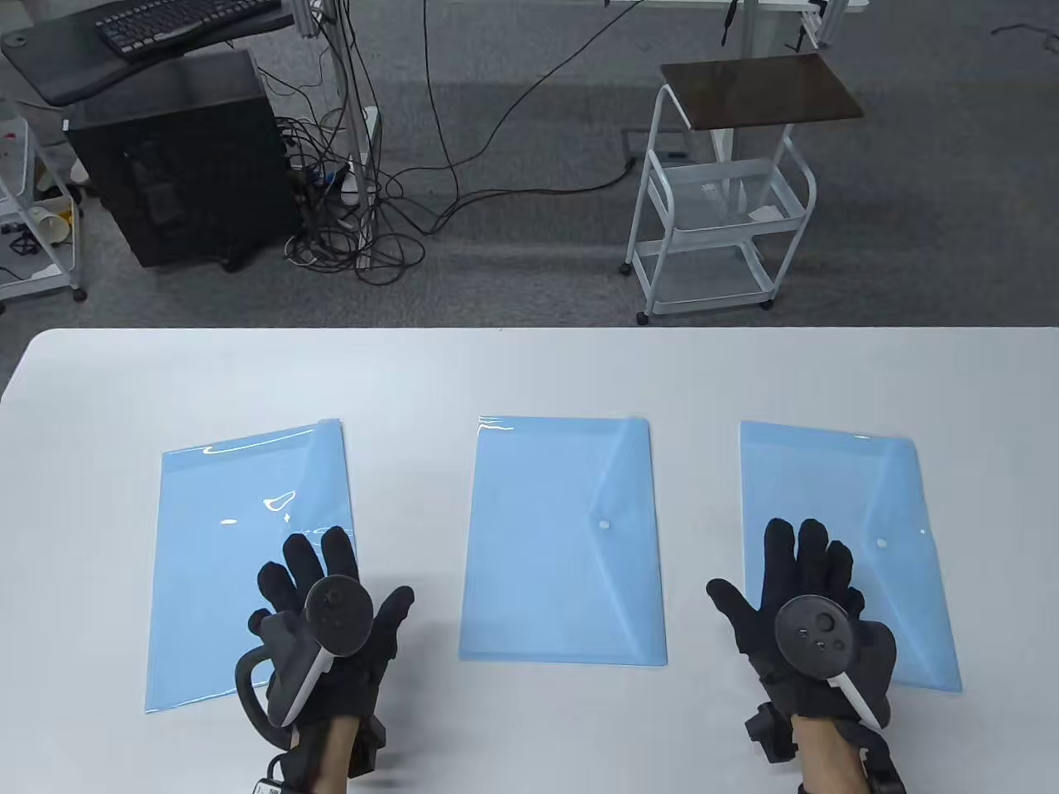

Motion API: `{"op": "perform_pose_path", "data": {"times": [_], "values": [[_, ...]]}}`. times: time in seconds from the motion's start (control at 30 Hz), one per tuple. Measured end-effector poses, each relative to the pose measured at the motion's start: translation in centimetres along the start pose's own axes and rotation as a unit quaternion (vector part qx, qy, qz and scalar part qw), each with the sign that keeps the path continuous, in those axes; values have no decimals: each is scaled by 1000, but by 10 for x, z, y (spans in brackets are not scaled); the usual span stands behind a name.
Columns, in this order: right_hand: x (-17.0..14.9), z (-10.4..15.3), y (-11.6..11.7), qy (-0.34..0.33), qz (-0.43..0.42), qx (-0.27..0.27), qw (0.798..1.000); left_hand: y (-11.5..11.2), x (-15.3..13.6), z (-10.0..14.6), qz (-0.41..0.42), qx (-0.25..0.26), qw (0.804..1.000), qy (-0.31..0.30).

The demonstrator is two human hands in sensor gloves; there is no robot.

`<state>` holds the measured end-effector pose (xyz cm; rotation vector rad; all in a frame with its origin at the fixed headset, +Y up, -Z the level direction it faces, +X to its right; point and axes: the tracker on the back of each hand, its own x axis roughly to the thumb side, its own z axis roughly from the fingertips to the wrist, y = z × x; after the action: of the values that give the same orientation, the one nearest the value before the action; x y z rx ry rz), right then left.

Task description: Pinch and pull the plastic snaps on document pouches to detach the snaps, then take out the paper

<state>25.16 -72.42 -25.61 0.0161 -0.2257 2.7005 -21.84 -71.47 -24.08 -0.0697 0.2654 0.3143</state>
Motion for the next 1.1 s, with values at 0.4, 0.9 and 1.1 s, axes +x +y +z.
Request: {"op": "perform_pose_path", "data": {"times": [0.4, 0.9, 1.1], "values": [[1, -1, 1, 2, -3, 1, 1000, -2, 37, -18, -2, -51, 999, -5], [4, -2, 7, -1, -16, 19, 1000, -62, 109, -70, -3, -132, 987, 95], [4, -2, 10, 3, -21, 29, 999, -83, 121, -81, -9, -152, 980, 127]]}}
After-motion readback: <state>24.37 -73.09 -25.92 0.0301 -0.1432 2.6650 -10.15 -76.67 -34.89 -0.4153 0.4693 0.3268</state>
